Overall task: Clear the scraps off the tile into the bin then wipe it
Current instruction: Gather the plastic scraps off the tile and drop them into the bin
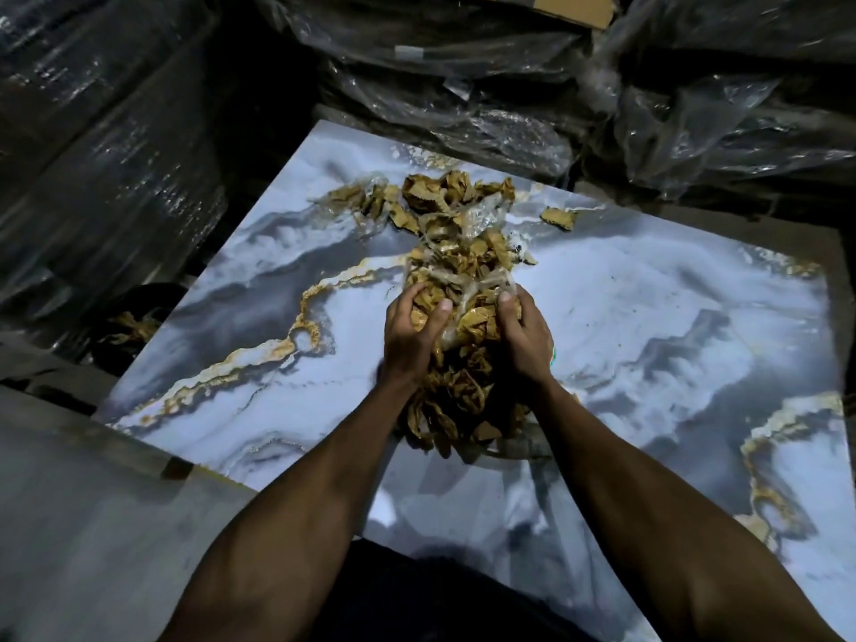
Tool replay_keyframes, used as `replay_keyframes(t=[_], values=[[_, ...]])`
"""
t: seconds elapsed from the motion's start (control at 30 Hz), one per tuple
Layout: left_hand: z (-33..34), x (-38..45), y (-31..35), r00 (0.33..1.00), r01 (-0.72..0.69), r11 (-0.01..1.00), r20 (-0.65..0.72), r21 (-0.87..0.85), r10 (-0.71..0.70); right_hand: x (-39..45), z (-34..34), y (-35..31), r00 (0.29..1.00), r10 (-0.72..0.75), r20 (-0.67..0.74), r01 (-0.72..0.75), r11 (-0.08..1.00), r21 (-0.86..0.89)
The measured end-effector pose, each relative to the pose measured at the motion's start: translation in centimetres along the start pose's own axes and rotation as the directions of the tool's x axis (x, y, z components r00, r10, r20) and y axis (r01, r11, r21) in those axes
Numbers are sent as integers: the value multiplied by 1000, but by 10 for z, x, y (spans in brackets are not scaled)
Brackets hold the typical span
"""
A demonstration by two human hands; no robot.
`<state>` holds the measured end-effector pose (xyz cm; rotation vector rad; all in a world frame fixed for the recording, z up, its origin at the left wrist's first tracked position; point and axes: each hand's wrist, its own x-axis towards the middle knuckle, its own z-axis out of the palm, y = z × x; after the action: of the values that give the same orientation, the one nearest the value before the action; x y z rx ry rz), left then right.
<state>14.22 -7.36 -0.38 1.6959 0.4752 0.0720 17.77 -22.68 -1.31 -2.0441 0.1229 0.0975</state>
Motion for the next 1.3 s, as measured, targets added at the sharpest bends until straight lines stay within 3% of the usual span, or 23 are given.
replay_keyframes(t=[0.1,0.23,0.73,1.3], values=[[8,-1,3,999,17,1000,-27,-17,-17,-4,12,-5,995,94,18,-95,975,201],[14,-2,6,997,47,998,-57,-42,-49,-15,22,-24,979,197,46,-191,826,530],[7,-15,30,993,-45,996,-117,-83,36,-36,17,-67,991,126,-56,-73,822,565],[-84,-42,58,961,-229,966,-187,-118,205,-89,61,-139,995,-17,-101,73,805,589]])
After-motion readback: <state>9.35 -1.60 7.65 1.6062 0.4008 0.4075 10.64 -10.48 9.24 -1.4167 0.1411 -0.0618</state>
